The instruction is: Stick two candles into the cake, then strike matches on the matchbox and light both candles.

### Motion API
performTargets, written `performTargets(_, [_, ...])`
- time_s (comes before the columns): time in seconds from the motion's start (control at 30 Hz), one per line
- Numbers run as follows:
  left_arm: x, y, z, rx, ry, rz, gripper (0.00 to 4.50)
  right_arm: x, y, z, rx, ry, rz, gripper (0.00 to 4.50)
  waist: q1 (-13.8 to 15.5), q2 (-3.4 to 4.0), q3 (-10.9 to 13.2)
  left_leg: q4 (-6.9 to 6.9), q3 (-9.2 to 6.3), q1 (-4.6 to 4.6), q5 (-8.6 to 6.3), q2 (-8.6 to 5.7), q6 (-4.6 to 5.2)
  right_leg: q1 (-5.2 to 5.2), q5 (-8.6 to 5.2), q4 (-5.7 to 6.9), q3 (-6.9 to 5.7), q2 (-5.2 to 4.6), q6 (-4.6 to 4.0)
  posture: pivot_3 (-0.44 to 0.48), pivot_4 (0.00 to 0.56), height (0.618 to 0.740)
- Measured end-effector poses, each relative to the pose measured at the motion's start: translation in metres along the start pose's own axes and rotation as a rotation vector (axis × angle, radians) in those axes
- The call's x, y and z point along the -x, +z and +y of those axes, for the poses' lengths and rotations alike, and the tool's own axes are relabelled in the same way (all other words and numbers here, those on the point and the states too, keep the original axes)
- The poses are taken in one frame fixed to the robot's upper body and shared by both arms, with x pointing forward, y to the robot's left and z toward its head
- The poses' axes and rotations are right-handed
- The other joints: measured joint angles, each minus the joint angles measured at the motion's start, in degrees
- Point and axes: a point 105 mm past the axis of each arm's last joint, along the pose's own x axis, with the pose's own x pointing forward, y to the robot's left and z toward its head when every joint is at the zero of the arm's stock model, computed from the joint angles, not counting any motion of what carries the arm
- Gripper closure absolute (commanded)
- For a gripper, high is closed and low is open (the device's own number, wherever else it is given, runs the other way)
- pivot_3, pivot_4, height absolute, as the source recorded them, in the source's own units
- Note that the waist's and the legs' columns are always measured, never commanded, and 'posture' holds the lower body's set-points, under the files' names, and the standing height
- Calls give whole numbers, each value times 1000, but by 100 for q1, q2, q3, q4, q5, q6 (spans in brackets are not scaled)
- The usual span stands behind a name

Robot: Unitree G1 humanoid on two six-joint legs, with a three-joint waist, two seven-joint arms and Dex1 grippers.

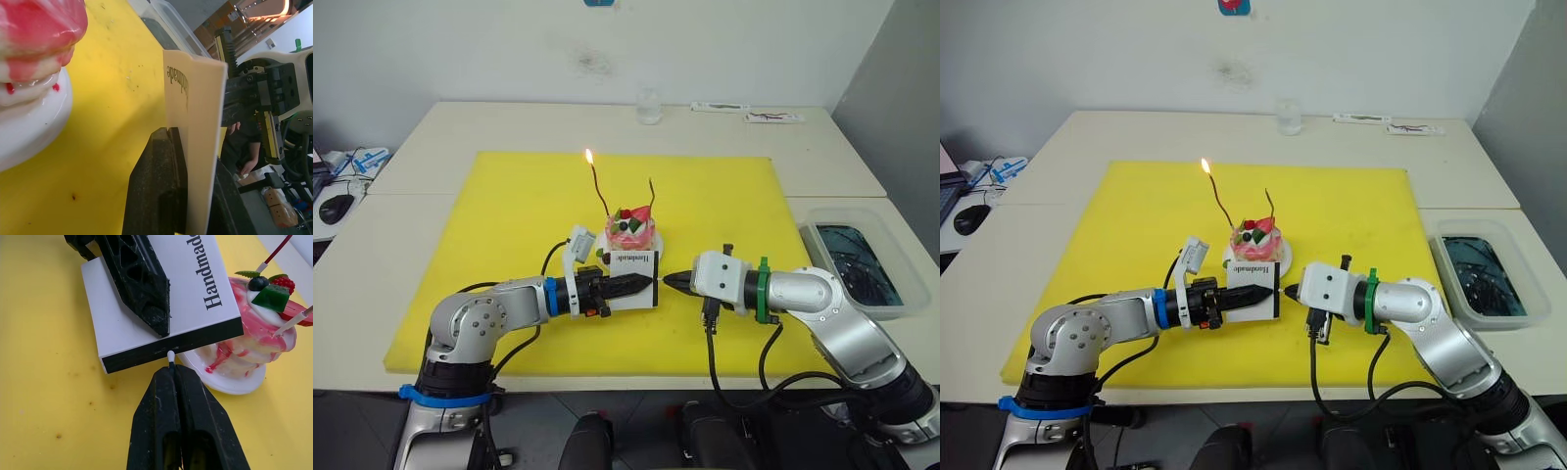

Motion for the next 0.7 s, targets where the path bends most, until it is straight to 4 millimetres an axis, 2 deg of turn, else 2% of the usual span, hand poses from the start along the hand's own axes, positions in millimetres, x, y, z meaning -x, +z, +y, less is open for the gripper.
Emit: performTargets(0.7, [-3, -1, 2, 1, 11, 0, 4500, -2, -2, 0, 17, 5, 15, 4461, 0, 0, 0, 0, -1, 1, 0, 0, 0, 0, 1, 2, 0, 0, 1, 0, 150, 740])
